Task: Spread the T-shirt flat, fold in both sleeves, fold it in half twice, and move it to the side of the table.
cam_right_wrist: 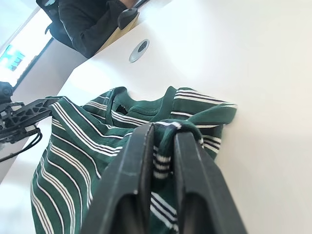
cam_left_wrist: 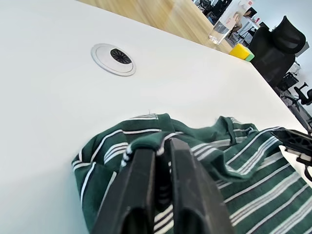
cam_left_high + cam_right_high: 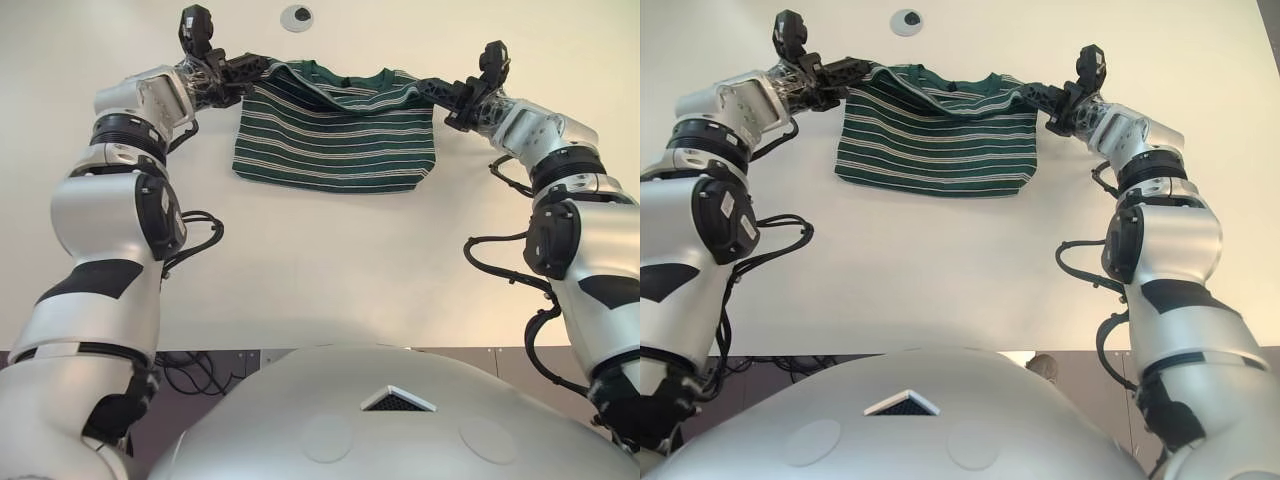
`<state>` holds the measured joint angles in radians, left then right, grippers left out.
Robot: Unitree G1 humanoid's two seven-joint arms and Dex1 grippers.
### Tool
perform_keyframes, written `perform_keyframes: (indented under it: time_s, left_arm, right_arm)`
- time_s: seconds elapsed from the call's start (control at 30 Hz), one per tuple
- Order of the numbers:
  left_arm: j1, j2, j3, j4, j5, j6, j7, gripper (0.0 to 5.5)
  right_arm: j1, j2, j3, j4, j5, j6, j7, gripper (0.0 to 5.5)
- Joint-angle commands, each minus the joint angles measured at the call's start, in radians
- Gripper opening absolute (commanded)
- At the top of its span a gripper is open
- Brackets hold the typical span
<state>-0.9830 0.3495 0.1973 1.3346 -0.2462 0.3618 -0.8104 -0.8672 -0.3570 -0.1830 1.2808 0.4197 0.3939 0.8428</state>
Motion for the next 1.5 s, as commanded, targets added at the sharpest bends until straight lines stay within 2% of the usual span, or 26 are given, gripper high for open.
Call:
perform_keyframes:
  time_s: [0.03,0.13,0.27,0.4,0.43,0.5,0.6,0.7,0.77,0.87,1.1,1.33,1.43,1.5]
  left_arm:
    - [0.005,-0.016,0.078,0.008,-0.028,-0.018,0.087,1.01]
    - [0.013,-0.025,0.108,0.011,-0.024,-0.012,0.149,1.40]
    - [0.027,-0.038,0.127,0.015,-0.010,-0.014,0.232,1.96]
    - [0.030,-0.032,0.207,0.006,-0.054,-0.088,0.310,2.49]
    - [0.019,-0.028,0.230,-0.006,-0.075,-0.116,0.282,2.65]
    - [-0.010,-0.023,0.223,-0.064,-0.094,-0.126,0.124,2.83]
    - [0.029,-0.005,0.132,-0.252,-0.094,-0.037,-0.117,2.83]
    - [0.216,0.031,-0.044,-0.613,-0.048,0.056,-0.263,2.83]
    - [0.374,0.075,-0.187,-0.861,-0.006,0.087,-0.330,2.83]
    - [0.486,0.115,-0.311,-0.978,0.096,0.063,-0.302,2.83]
    - [0.526,0.139,-0.428,-0.842,0.292,-0.046,-0.131,2.83]
    - [0.287,0.083,-0.553,-0.376,0.470,-0.290,0.008,2.83]
    - [0.149,0.048,-0.616,-0.189,0.555,-0.437,0.057,2.83]
    - [0.076,0.046,-0.660,-0.101,0.620,-0.539,0.068,2.83]
  right_arm:
    - [-0.041,0.038,-0.075,0.008,0.019,-0.003,-0.035,1.34]
    - [-0.049,0.054,-0.106,0.018,0.009,0.023,-0.068,1.70]
    - [-0.046,0.053,-0.154,0.024,-0.002,-0.033,-0.173,1.70]
    - [-0.026,0.039,-0.181,0.017,-0.019,-0.136,-0.242,1.70]
    - [-0.019,0.035,-0.173,0.008,-0.030,-0.162,-0.222,1.70]
    - [0.000,0.026,-0.093,-0.038,-0.106,-0.238,-0.129,1.70]
    - [0.021,0.019,0.069,-0.087,-0.277,-0.383,-0.071,1.70]
    - [0.029,0.020,0.169,-0.088,-0.396,-0.494,-0.079,1.70]
    - [0.033,0.026,0.197,-0.071,-0.434,-0.524,-0.089,1.70]
    - [0.035,0.027,0.219,-0.031,-0.470,-0.526,-0.117,1.70]
    - [0.085,0.020,0.298,0.028,-0.569,-0.417,-0.118,1.70]
    - [0.162,0.056,0.365,-0.046,-0.586,-0.347,-0.039,1.70]
    - [0.222,0.068,0.336,-0.222,-0.511,-0.293,0.013,1.70]
    - [0.290,0.033,0.304,-0.480,-0.477,-0.201,-0.040,1.70]
